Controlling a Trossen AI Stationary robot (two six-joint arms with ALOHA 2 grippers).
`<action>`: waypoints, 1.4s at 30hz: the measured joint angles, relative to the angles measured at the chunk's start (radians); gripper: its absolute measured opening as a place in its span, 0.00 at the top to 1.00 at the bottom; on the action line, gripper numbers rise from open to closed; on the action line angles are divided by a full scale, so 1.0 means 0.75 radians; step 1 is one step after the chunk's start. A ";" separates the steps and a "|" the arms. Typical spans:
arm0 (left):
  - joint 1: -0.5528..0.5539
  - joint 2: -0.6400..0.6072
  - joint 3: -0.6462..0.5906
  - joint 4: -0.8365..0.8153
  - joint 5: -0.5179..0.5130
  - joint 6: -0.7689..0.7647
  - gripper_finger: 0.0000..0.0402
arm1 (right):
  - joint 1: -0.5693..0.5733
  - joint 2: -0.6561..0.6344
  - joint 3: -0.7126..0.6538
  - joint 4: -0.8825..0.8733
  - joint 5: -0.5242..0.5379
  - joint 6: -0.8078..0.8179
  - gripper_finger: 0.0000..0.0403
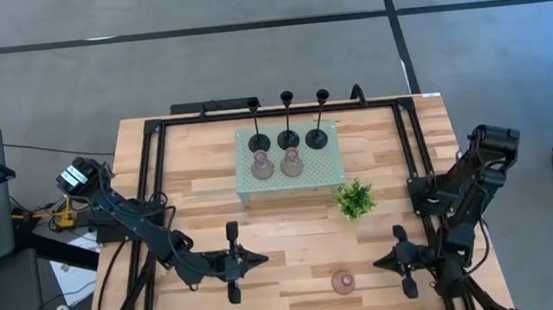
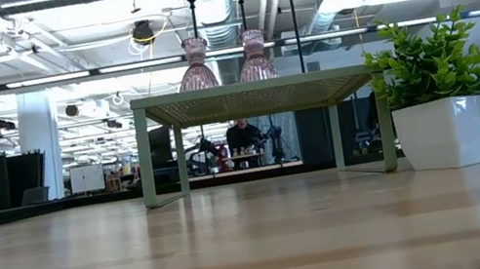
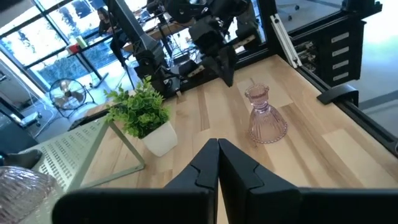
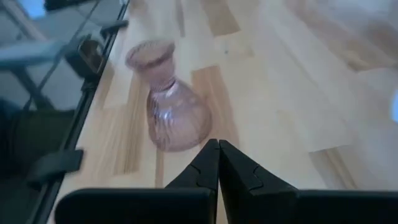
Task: Pick & Place candle stick holders
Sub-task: Align the pink candle holder on the shelf with the pink candle holders
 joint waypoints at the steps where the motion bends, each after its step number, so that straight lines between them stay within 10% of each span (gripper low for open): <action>1: 0.003 0.000 0.000 -0.001 0.000 0.000 0.98 | -0.007 0.011 -0.005 0.022 -0.031 -0.040 1.00; 13: 0.005 0.000 0.000 -0.014 0.000 -0.002 0.98 | -0.196 0.018 -0.007 0.169 -0.157 -0.025 0.97; 29: 0.005 0.000 0.000 -0.015 0.000 -0.003 0.98 | -0.413 0.018 -0.005 0.422 -0.475 -0.254 0.27; 42: 0.005 0.000 0.000 -0.021 -0.001 -0.003 0.98 | -0.449 0.018 -0.004 0.510 -0.581 -0.454 0.18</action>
